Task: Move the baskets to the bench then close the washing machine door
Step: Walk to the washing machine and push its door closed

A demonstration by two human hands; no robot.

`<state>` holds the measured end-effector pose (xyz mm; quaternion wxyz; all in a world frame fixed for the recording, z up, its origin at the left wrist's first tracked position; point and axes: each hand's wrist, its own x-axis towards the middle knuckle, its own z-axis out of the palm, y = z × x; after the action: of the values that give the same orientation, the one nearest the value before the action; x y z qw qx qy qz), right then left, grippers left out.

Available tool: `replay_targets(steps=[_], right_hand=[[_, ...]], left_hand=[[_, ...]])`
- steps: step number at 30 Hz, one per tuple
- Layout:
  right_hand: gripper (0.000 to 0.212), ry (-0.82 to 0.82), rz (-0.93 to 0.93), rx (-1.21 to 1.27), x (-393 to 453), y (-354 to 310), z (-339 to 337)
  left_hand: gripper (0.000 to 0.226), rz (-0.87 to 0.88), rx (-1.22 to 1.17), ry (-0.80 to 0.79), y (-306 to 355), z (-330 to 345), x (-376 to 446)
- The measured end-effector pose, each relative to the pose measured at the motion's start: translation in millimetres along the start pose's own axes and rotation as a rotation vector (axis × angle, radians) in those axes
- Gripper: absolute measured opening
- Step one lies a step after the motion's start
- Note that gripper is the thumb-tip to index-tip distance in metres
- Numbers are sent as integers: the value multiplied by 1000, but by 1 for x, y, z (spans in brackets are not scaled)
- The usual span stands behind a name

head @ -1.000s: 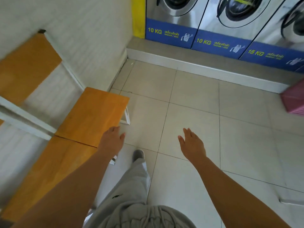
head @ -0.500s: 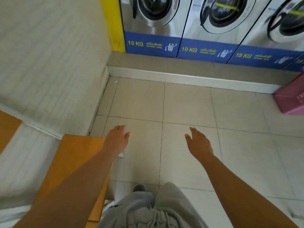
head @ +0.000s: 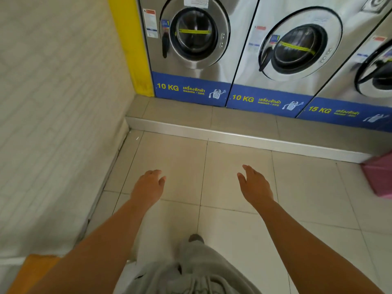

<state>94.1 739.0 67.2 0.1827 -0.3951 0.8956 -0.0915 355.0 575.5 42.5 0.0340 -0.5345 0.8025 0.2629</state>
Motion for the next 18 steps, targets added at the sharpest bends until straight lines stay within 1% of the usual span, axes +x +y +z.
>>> replay_targets(steps=[7,13,15,18], right_hand=[[50,26,28,27,130,9,-45],[50,101,106,81,244,23,-74],[48,133,139,93,285,27,-88],[47,149,202,105,345,32,-112]], left_hand=[[45,72,-8,12,85,-22,126],[45,184,28,11,158,-35,259],[43,231,9,22,187,-42,306],[37,283,29,-9,232,-58,372]])
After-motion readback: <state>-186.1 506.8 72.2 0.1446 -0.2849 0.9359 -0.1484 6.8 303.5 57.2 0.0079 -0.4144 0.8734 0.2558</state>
